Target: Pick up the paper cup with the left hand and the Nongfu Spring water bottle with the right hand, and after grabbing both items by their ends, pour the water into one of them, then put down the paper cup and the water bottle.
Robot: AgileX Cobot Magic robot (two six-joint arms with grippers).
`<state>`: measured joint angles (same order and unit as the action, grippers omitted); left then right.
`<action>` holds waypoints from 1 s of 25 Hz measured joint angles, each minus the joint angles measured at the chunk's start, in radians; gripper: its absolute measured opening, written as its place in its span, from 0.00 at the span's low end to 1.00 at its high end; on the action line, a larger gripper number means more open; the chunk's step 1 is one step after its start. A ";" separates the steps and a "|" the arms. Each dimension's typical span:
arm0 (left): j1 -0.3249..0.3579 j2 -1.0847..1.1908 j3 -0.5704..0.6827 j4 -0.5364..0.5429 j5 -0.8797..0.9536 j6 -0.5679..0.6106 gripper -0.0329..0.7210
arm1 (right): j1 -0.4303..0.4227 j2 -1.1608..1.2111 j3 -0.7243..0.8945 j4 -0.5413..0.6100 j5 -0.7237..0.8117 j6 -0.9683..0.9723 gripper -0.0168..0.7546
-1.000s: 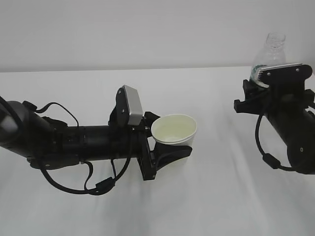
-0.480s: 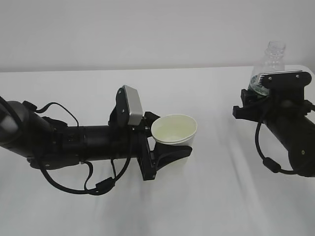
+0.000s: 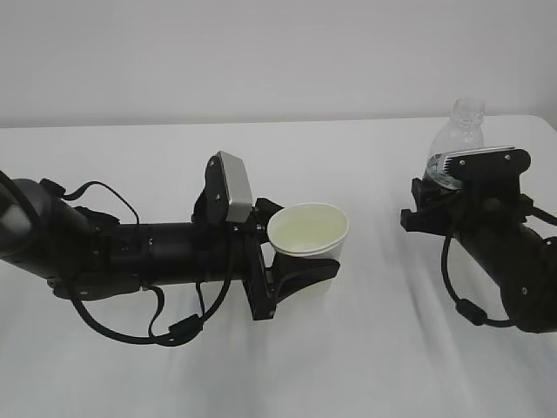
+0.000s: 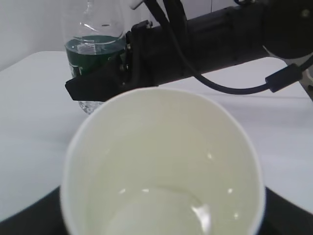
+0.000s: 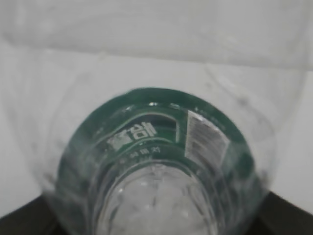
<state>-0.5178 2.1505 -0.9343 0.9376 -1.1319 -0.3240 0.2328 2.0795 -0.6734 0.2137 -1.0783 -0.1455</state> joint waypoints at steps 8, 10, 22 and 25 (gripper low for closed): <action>0.000 0.000 0.000 0.002 0.000 0.000 0.68 | 0.000 0.032 0.000 -0.006 -0.036 0.012 0.64; 0.000 0.000 0.000 0.002 0.000 0.000 0.68 | 0.000 0.035 0.000 -0.006 -0.036 0.013 0.64; 0.000 0.000 0.000 0.004 0.000 0.000 0.68 | 0.000 0.094 0.000 -0.020 -0.048 0.023 0.64; 0.000 0.000 0.000 0.004 0.000 0.000 0.68 | 0.000 0.094 0.000 -0.020 -0.048 0.024 0.64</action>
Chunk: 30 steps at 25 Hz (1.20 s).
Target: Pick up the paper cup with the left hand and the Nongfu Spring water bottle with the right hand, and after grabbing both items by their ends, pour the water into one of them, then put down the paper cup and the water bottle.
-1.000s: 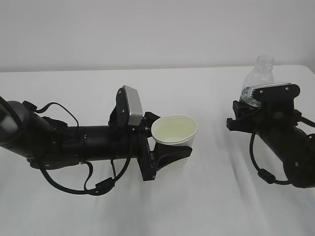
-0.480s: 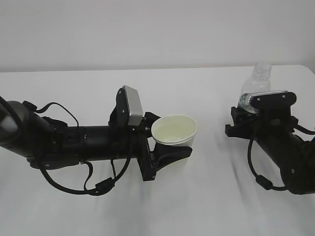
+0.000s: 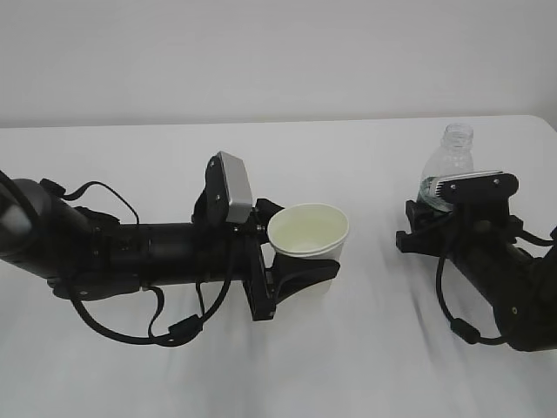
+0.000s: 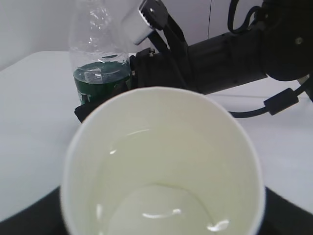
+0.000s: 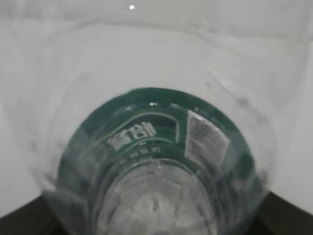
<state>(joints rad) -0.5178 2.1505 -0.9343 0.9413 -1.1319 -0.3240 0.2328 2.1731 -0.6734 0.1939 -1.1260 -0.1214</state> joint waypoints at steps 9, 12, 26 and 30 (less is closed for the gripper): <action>0.000 0.000 0.000 0.006 0.000 0.000 0.68 | 0.000 0.016 -0.002 -0.003 -0.007 0.002 0.73; 0.000 0.000 0.000 0.006 0.000 0.000 0.68 | 0.000 0.016 -0.002 -0.003 -0.013 0.002 0.79; 0.000 0.000 0.000 0.006 0.000 0.000 0.68 | 0.000 -0.047 0.056 -0.003 -0.015 0.002 0.81; 0.000 0.000 0.000 0.004 0.000 0.000 0.68 | 0.000 -0.083 0.099 -0.006 -0.015 0.002 0.81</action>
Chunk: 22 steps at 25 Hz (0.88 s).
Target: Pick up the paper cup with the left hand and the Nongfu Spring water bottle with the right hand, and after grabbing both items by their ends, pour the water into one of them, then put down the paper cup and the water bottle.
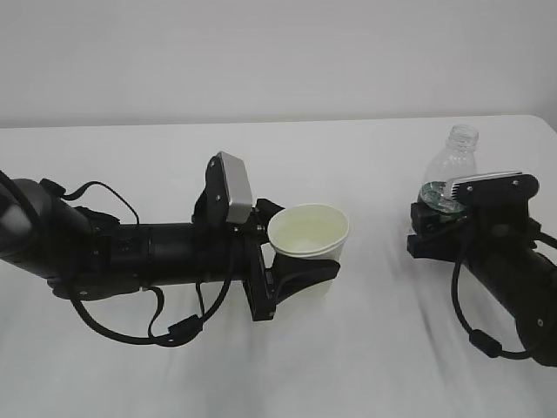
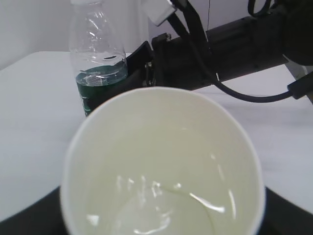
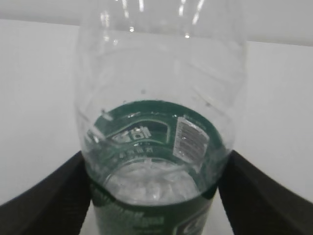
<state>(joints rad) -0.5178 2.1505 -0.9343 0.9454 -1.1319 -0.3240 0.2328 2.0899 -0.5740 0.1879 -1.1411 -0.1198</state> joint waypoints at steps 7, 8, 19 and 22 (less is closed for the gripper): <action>0.000 0.000 0.000 -0.028 0.000 0.000 0.68 | 0.000 -0.071 0.080 -0.035 0.000 0.012 0.81; 0.000 0.000 0.000 -0.030 0.000 0.000 0.68 | 0.000 -0.077 0.084 -0.037 0.000 0.014 0.81; 0.000 0.000 0.000 -0.134 0.000 0.022 0.68 | 0.000 -0.088 0.097 -0.071 0.000 0.024 0.81; 0.000 0.000 0.000 -0.182 0.002 0.038 0.68 | 0.000 -0.088 0.097 -0.072 0.000 0.038 0.81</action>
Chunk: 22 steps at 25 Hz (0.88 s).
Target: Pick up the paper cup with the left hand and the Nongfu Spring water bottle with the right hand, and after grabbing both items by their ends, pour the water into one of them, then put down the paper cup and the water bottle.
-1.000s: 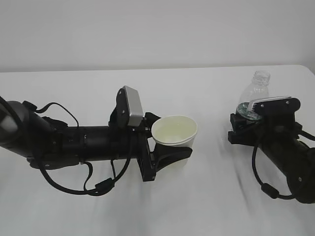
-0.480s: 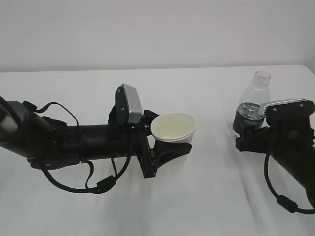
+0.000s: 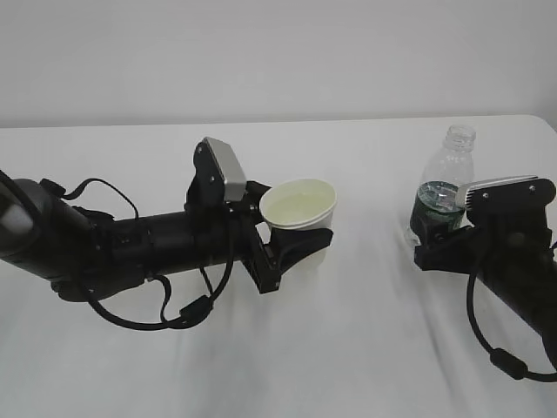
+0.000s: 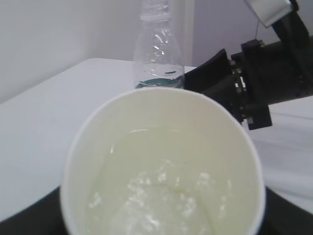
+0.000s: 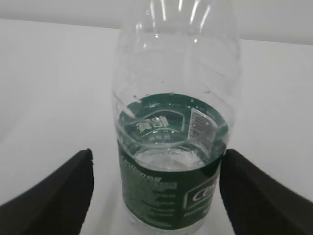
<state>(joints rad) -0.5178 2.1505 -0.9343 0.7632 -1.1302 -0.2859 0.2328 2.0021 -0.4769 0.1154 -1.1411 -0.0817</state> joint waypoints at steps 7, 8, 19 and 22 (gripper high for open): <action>0.000 0.000 0.000 -0.147 0.002 0.044 0.68 | 0.000 0.000 0.000 -0.001 0.000 0.005 0.81; 0.000 0.000 0.000 -0.168 0.002 0.048 0.68 | 0.000 0.000 0.000 -0.001 0.000 0.005 0.81; 0.000 0.000 0.000 -0.336 0.021 0.117 0.68 | 0.000 0.000 0.000 -0.003 0.000 0.005 0.80; 0.000 0.000 0.000 -0.347 0.021 0.122 0.68 | 0.000 0.000 0.000 -0.005 0.000 0.005 0.79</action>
<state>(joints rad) -0.5178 2.1505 -0.9343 0.4157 -1.1091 -0.1636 0.2328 2.0021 -0.4769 0.1105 -1.1411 -0.0766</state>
